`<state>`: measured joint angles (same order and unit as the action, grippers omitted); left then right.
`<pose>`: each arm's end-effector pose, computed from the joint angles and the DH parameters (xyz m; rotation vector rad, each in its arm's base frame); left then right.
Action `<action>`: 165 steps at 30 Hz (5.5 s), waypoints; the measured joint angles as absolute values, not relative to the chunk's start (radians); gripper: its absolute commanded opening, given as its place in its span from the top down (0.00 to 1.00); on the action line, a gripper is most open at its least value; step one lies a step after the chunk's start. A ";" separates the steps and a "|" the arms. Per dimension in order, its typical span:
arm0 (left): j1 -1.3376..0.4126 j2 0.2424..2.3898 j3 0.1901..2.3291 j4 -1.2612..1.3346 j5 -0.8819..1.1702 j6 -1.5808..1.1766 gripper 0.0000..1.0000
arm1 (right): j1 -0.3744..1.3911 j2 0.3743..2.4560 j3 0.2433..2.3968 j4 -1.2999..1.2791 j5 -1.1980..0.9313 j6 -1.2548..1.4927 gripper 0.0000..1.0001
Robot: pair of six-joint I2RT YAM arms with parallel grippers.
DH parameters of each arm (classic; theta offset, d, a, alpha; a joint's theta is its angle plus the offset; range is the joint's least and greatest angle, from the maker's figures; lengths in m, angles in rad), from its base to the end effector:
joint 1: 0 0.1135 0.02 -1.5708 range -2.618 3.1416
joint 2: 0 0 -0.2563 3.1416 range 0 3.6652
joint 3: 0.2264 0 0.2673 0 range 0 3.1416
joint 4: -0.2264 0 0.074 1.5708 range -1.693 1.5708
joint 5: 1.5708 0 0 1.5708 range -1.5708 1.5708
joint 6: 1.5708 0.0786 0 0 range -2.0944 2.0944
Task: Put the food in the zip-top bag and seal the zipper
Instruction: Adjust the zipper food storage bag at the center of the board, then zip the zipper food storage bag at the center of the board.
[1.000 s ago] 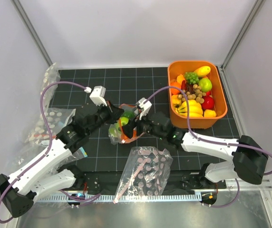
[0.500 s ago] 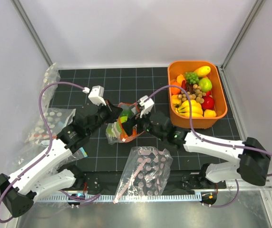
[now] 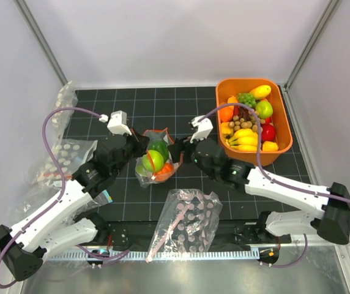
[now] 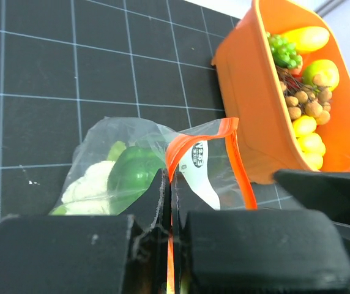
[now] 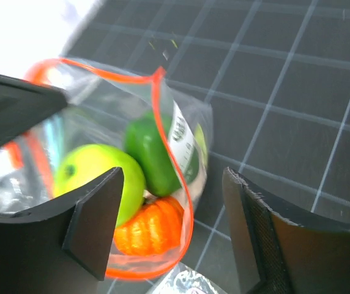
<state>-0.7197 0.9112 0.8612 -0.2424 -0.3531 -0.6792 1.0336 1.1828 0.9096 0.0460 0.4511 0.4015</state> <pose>0.2191 -0.1559 0.3204 -0.2110 1.8827 -0.6423 0.1989 0.2669 0.3056 -0.2458 1.8019 0.6261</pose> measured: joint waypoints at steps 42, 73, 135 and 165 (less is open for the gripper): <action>-0.799 1.088 0.925 -0.133 -0.005 -0.637 0.37 | 0.977 1.140 0.956 -0.142 0.531 0.475 0.99; -0.716 1.111 0.961 -0.304 -0.265 -0.678 1.00 | 0.910 1.284 0.991 -0.125 0.215 0.507 0.12; -0.702 1.019 0.887 -0.220 -0.167 -0.816 1.00 | 1.295 1.443 1.205 -0.303 0.713 0.374 0.50; -0.708 0.924 0.812 -0.008 0.082 -0.647 0.11 | 1.034 1.235 1.100 -0.361 0.608 0.480 0.99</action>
